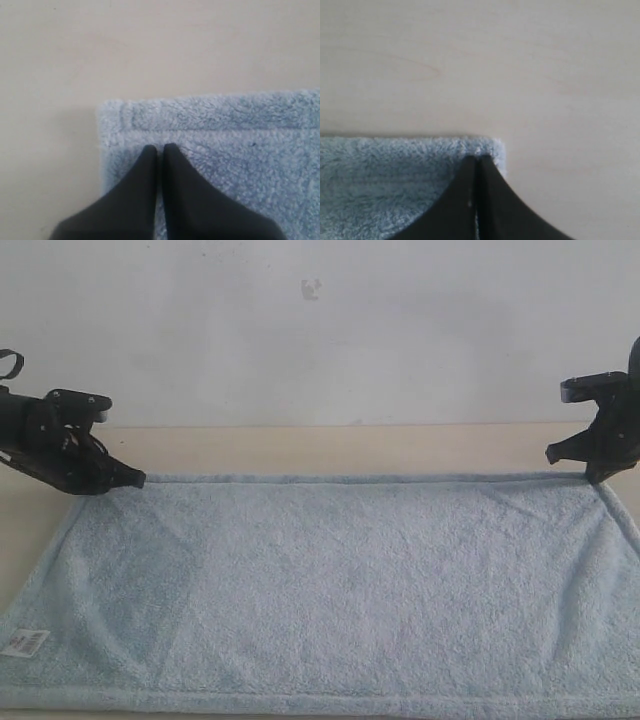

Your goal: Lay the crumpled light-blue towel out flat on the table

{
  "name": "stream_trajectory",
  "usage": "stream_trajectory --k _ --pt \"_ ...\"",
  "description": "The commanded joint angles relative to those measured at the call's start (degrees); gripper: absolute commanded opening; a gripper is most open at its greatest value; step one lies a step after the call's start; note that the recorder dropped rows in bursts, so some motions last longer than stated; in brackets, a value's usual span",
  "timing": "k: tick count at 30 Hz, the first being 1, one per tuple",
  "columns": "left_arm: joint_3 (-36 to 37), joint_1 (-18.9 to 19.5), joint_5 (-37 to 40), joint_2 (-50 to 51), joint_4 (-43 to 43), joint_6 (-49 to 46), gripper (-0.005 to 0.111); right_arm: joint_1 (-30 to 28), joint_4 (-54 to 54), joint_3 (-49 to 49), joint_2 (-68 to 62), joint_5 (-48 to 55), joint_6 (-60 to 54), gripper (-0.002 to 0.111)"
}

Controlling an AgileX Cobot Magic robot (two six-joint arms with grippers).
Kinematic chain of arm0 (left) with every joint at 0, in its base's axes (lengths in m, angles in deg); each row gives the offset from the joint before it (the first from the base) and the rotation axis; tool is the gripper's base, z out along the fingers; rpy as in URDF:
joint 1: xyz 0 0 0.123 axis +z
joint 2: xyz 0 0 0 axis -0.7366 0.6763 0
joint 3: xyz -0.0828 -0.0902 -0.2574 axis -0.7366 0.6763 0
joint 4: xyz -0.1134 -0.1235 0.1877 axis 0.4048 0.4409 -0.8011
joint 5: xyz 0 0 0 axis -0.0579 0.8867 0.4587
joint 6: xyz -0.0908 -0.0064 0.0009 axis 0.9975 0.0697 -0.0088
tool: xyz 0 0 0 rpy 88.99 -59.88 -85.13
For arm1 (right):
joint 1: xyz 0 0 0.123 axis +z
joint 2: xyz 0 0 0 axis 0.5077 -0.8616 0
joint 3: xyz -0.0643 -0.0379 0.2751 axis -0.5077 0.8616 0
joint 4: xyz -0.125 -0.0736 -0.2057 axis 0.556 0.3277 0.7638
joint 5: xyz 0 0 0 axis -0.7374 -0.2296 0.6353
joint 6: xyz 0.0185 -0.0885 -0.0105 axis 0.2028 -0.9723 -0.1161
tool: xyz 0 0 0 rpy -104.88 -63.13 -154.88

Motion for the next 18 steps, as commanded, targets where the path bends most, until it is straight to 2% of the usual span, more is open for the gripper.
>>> stream_trajectory --k 1,7,13,18 --pt "-1.6 1.4 3.4 1.6 -3.3 3.7 0.004 0.4 -1.4 0.4 -0.8 1.9 -0.2 0.0" --pt "-1.9 1.5 6.5 1.5 -3.5 3.7 0.004 0.4 -2.4 0.4 0.1 0.7 -2.7 0.0" --pt "2.1 1.5 0.5 -3.0 -3.4 3.8 0.004 0.4 -4.9 0.4 4.7 -2.0 -3.3 0.0" --pt "4.7 1.5 -1.2 -8.3 -3.5 3.8 0.004 0.4 -5.9 0.4 7.4 -0.2 -4.2 0.0"
